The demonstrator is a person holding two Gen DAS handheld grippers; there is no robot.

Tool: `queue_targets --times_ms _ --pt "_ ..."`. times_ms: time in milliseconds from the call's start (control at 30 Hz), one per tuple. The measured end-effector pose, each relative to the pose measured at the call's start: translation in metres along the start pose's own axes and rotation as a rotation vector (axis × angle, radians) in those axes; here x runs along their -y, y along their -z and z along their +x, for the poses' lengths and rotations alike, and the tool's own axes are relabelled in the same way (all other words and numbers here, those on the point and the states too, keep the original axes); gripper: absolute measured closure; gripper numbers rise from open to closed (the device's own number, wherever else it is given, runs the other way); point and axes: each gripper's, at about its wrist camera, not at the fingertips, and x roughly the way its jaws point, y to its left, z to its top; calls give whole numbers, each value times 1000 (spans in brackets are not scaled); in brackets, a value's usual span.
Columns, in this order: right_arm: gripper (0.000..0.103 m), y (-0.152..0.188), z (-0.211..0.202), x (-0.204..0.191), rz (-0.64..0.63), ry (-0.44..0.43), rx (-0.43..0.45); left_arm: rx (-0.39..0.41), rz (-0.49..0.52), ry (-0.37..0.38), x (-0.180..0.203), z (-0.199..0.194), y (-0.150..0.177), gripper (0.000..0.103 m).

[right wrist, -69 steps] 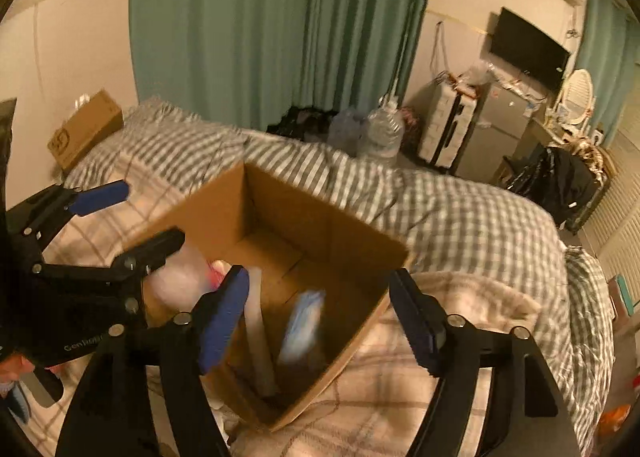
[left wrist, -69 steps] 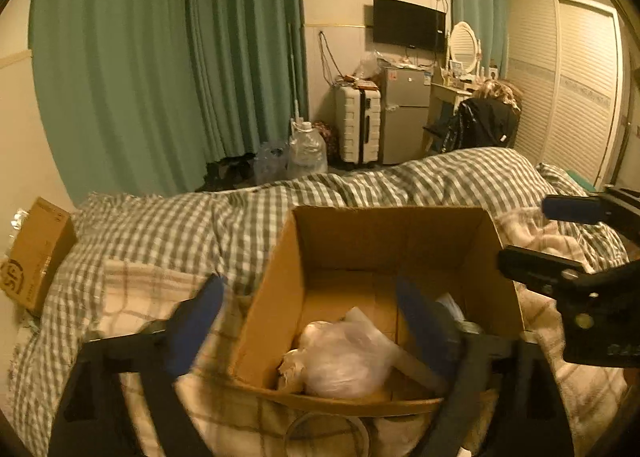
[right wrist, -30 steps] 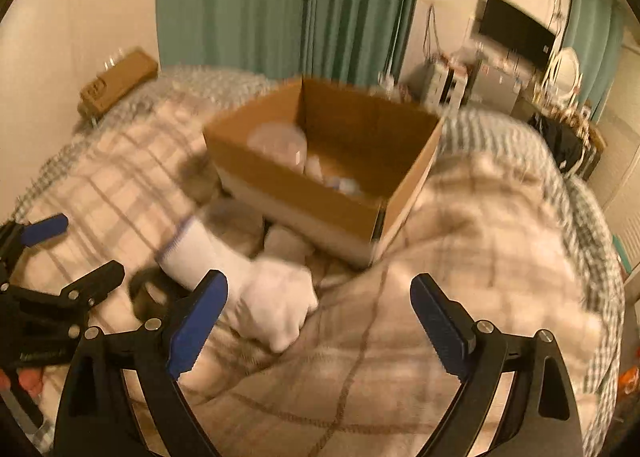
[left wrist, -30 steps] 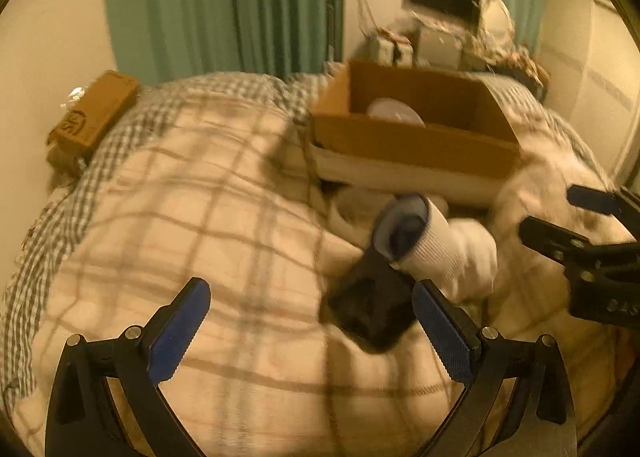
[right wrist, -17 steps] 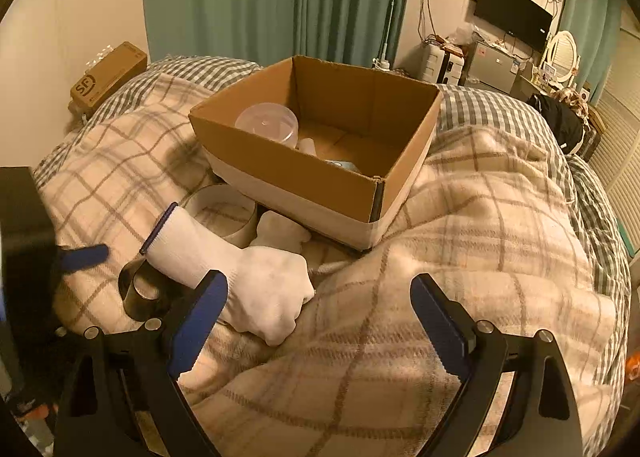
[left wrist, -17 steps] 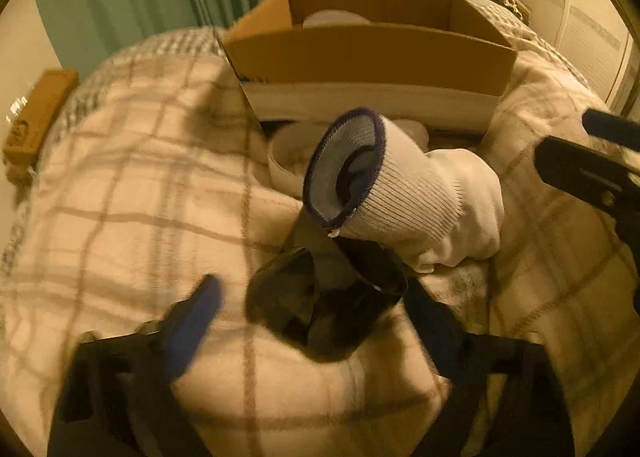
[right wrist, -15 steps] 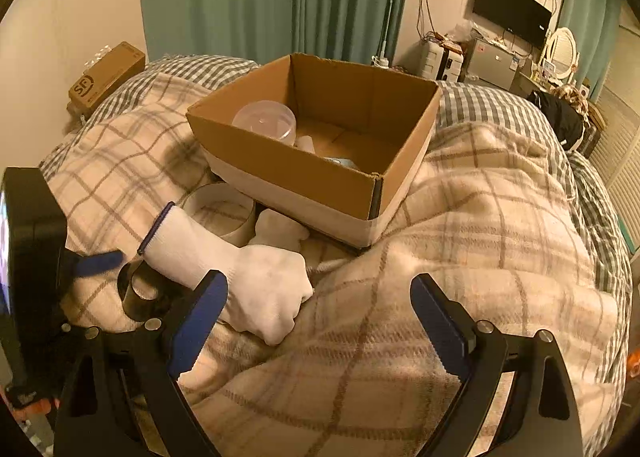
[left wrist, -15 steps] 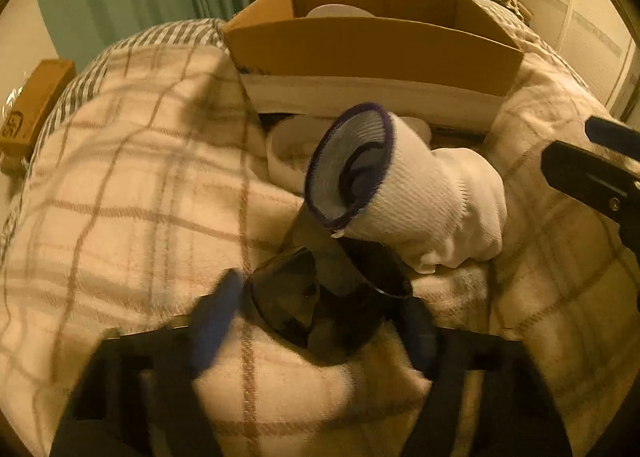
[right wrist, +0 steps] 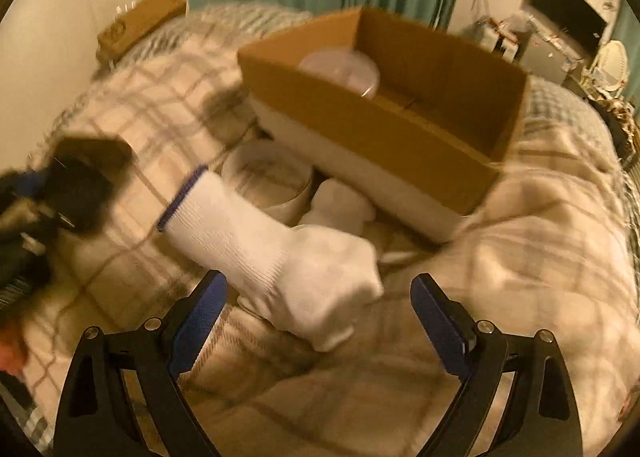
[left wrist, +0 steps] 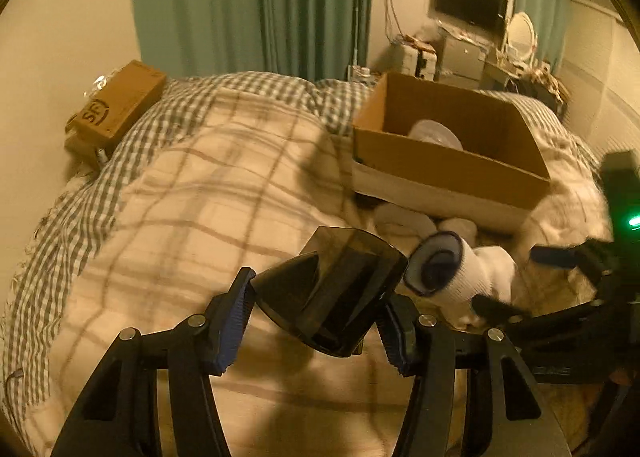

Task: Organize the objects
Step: 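Grasp the black cup with the left tool while the right tool grasps the white knit glove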

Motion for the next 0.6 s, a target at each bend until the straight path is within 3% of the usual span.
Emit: queue_targets --times_ms 133,333,600 --pt "10 -9 29 -6 1 -6 -84 -9 -11 10 -6 5 1 44" --pt "10 -10 45 -9 -8 5 -134 -13 3 24 -4 9 4 44" --pt "42 -1 26 -13 -20 23 -76 -23 -9 29 -6 9 5 44"
